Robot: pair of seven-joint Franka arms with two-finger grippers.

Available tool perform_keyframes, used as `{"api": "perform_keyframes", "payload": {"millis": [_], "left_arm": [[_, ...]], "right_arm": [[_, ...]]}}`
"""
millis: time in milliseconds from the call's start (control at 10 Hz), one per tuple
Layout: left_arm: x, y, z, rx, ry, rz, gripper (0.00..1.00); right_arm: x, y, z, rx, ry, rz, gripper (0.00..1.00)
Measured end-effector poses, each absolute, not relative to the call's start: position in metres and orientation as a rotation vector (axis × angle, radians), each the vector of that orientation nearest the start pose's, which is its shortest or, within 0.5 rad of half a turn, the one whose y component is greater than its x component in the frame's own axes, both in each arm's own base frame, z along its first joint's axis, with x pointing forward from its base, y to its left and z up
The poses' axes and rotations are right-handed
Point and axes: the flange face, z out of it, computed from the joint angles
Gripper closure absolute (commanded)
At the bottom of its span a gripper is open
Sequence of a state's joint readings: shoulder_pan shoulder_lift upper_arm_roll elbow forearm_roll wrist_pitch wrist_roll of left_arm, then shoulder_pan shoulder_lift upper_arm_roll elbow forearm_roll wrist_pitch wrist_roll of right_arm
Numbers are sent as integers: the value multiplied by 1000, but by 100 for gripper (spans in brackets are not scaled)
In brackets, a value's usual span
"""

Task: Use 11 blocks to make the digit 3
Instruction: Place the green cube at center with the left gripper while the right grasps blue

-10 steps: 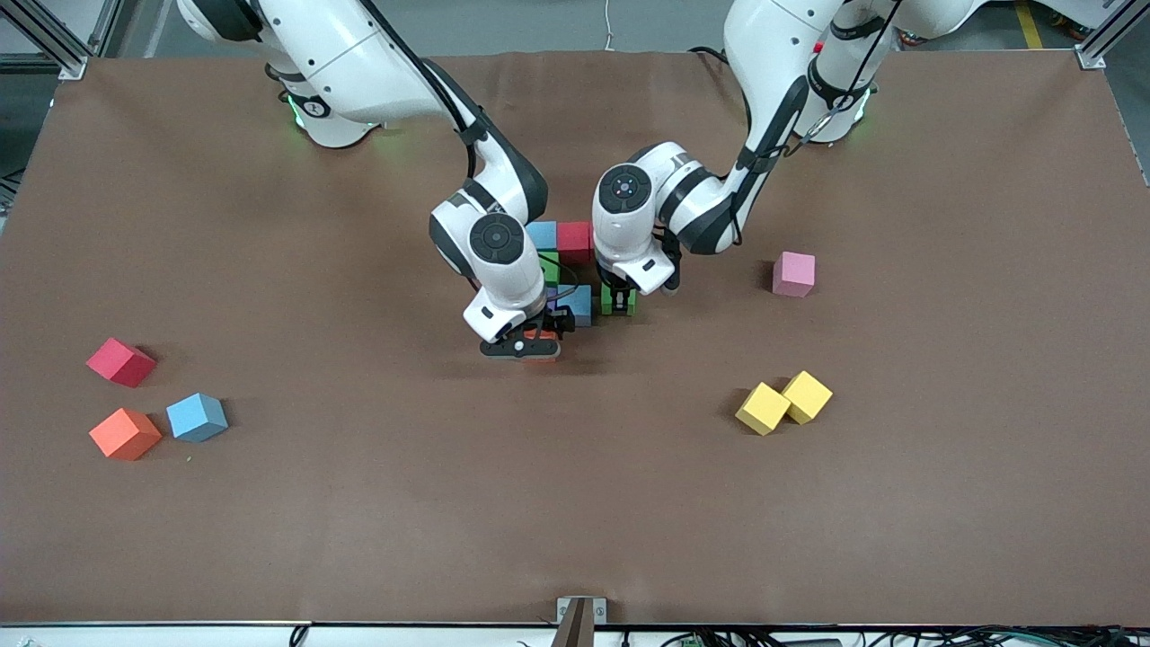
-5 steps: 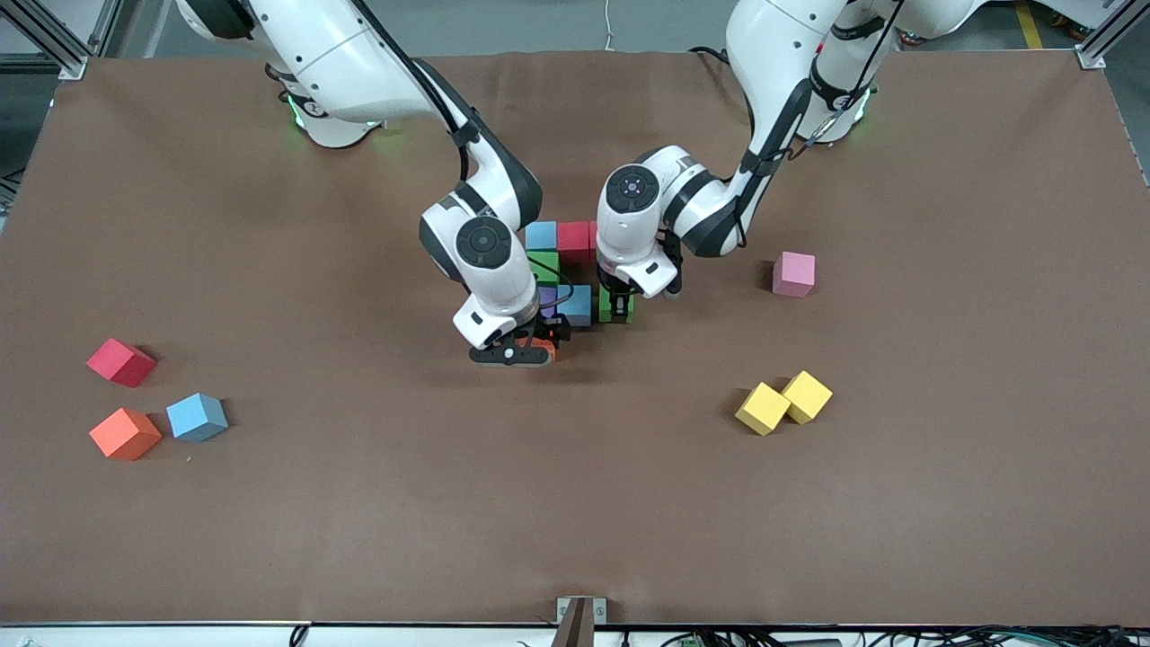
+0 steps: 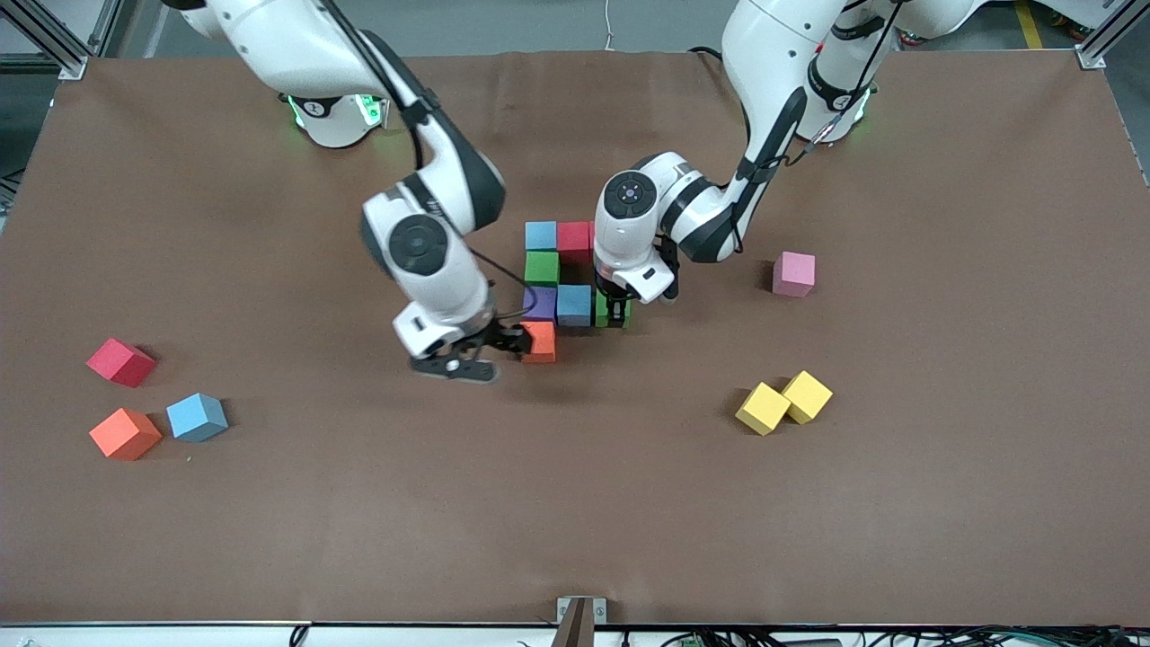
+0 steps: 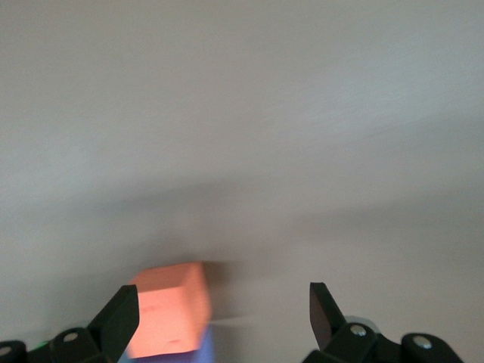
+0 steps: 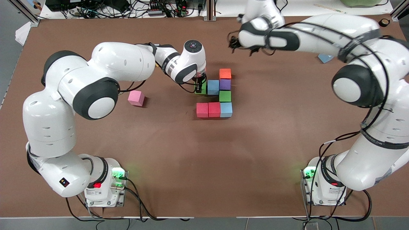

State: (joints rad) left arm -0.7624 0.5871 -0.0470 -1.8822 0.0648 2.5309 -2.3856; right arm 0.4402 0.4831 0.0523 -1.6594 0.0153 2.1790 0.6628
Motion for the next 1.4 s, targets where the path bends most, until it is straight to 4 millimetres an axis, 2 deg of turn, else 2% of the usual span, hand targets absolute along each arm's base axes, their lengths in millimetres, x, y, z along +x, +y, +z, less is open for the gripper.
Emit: {"api": "perform_keyframes", "payload": {"millis": [100, 200, 299, 399, 599, 699, 799, 1098, 1198, 1398], "left_arm": [[444, -465, 200, -2309, -2223, -18, 96], [444, -465, 200, -2310, -2223, -18, 96], [444, -466, 200, -2311, -2222, -18, 96], [444, -467, 200, -2313, -2222, -17, 96], [443, -468, 200, -2312, -2224, -17, 96], [443, -468, 200, -2306, -2231, -17, 96], [443, -468, 200, -2305, -2232, -17, 96], [443, -469, 200, -2306, -2231, -17, 96], [443, -469, 200, -2306, -2231, -17, 96], [443, -470, 200, -2308, -2230, -16, 96]], "right_arm": [[622, 259, 342, -3090, 311, 10, 1], [644, 191, 344, -3090, 355, 17, 1], [661, 121, 341, -3083, 410, 6, 1], [670, 60, 335, -3085, 393, -16, 1], [675, -46, 315, -3112, 122, -37, 1], [674, -84, 308, -3118, -26, -66, 1], [674, -105, 301, -3128, -146, -101, 0], [675, -136, 265, -3162, -541, -115, 0], [674, -143, 252, -3149, -630, -104, 0], [672, -148, 237, -3133, -691, -79, 0]]}}
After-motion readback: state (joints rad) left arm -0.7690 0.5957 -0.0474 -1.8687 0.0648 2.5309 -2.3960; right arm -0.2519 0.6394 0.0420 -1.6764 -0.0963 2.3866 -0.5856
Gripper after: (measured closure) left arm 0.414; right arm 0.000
